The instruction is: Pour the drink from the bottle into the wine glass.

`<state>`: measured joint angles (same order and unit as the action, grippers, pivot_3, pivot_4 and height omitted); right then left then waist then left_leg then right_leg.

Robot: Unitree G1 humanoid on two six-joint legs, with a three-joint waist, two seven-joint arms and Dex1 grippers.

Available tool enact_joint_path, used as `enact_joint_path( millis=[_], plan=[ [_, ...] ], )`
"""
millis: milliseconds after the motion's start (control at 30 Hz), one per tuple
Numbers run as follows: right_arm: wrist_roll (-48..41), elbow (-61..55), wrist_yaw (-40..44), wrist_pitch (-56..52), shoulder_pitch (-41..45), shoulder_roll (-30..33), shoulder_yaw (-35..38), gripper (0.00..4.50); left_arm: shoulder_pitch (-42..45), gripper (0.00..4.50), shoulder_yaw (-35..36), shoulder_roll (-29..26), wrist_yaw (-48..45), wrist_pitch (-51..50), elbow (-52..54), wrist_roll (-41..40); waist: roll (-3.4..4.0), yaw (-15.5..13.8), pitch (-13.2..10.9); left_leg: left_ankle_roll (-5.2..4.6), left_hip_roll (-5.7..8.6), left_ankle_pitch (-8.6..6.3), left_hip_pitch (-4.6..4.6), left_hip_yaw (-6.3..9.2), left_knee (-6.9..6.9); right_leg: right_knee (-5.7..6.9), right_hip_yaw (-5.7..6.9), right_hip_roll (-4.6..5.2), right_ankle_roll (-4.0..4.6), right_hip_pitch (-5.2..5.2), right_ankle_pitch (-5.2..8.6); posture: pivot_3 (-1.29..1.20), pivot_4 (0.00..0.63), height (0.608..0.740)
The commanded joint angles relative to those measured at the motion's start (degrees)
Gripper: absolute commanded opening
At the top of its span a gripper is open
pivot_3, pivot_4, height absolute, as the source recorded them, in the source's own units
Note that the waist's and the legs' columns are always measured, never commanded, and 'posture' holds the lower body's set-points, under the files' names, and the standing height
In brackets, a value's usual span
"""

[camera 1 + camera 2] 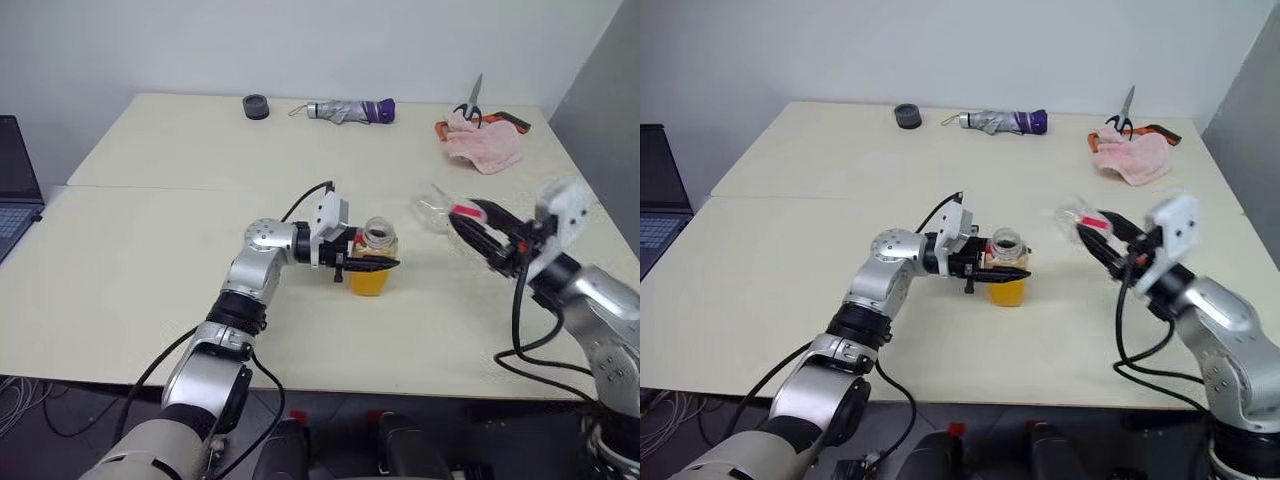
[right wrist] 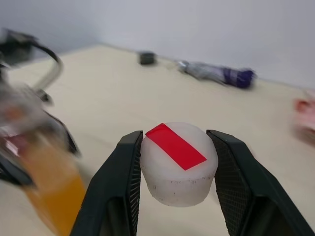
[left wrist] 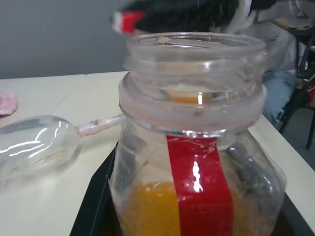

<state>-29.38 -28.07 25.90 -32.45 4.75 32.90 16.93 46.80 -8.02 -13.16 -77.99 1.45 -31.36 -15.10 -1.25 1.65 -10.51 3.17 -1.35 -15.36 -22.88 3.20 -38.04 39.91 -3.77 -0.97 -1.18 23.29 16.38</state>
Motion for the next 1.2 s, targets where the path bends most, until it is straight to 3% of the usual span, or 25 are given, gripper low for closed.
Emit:
enact_joint_path(
  millis=[33, 133, 267, 400, 533, 700, 833, 933, 1200],
  plan=[
    [7.9, 6.1, -2.3, 6.1, -5.2, 0.2, 0.9, 1.74, 1.0, 1.71, 1.8, -0.8, 0.8, 0.3, 2.3, -1.5, 0.00, 0.0, 0.0, 0.00, 0.01, 0.00, 0.03, -0.03, 0.00, 0.03, -0.03, 0.00, 0.00, 0.00, 0.00, 0.00, 0.150, 0.740],
    [9.7, 9.7, -2.8, 7.0, -7.3, -1.5, -0.8, 1.74, 0.7, 1.71, 2.1, -1.8, 0.8, 0.0, 2.9, -1.5, 0.02, 0.4, 0.0, 0.00, -0.01, 0.00, 0.09, -0.11, 0.01, 0.07, -0.11, -0.02, 0.00, 0.00, 0.00, 0.00, 0.150, 0.740],
    [8.5, 10.7, -4.6, 4.3, -5.9, -3.8, 0.6, 3.05, 0.5, 1.71, 2.8, -3.3, 1.7, 0.0, 3.1, -1.3, 0.04, 0.9, 0.0, 0.01, -0.13, 0.00, 0.17, -0.15, 0.03, 0.11, -0.18, -0.16, 0.00, 0.00, 0.00, 0.00, 0.150, 0.740],
    [6.4, 8.2, -2.7, 2.2, -5.1, -2.1, 2.8, 4.48, 0.4, 1.71, 4.5, -5.3, 3.8, -0.1, 2.6, -1.4, 0.04, 0.7, 0.0, 0.01, -0.12, 0.01, 0.15, -0.15, 0.02, 0.09, -0.17, -0.16, 0.00, 0.00, 0.00, 0.00, 0.150, 0.740],
    [0.4, 1.5, 2.8, -0.8, -3.9, 2.4, 4.4, 4.50, 0.6, 1.71, 8.0, -8.3, 8.6, -0.7, 1.1, -1.5, 0.05, 0.7, 0.0, 0.01, -0.11, 0.00, 0.11, -0.13, 0.02, 0.06, -0.16, -0.15, 0.00, 0.00, 0.00, 0.00, 0.150, 0.740],
    [-8.5, -7.8, 7.7, -8.0, 2.3, 6.7, -1.8, 4.50, 1.3, 1.71, 12.9, -11.8, 17.4, 0.9, -3.3, -0.1, 0.05, 1.2, 0.0, 0.00, -0.22, 0.00, 0.17, -0.06, 0.02, 0.08, -0.11, -0.25, 0.00, -0.02, 0.00, 0.00, 0.150, 0.740],
    [-3.9, -5.5, 8.8, -9.1, 17.0, 3.4, -18.5, 4.50, 2.4, 1.70, 16.9, -15.8, 28.1, 4.0, -10.8, 2.3, 0.01, 1.6, 0.0, 0.01, -0.23, 0.00, 0.17, -0.05, -0.04, 0.08, -0.09, -0.26, -0.01, -0.01, -0.01, 0.00, 0.150, 0.740],
    [1.0, 1.8, 8.4, -7.6, 25.2, -1.8, -26.5, 4.50, 3.2, 1.70, 18.4, -17.6, 35.1, 6.0, -15.2, 3.8, -0.02, 1.5, 0.0, 0.01, -0.25, 0.00, 0.11, 0.04, -0.05, 0.08, 0.01, -0.25, 0.00, 0.02, -0.01, 0.00, 0.150, 0.740],
    [8.1, 10.8, 9.9, -3.6, 32.8, -8.2, -32.8, 4.50, 4.0, 1.69, 20.0, -18.7, 44.2, 7.9, -20.9, 4.8, -0.04, 0.1, 0.0, 0.01, -0.13, 0.00, -0.12, 0.06, -0.06, 0.01, 0.14, 0.30, 0.00, 0.10, -0.02, 0.00, 0.150, 0.740]
  ],
)
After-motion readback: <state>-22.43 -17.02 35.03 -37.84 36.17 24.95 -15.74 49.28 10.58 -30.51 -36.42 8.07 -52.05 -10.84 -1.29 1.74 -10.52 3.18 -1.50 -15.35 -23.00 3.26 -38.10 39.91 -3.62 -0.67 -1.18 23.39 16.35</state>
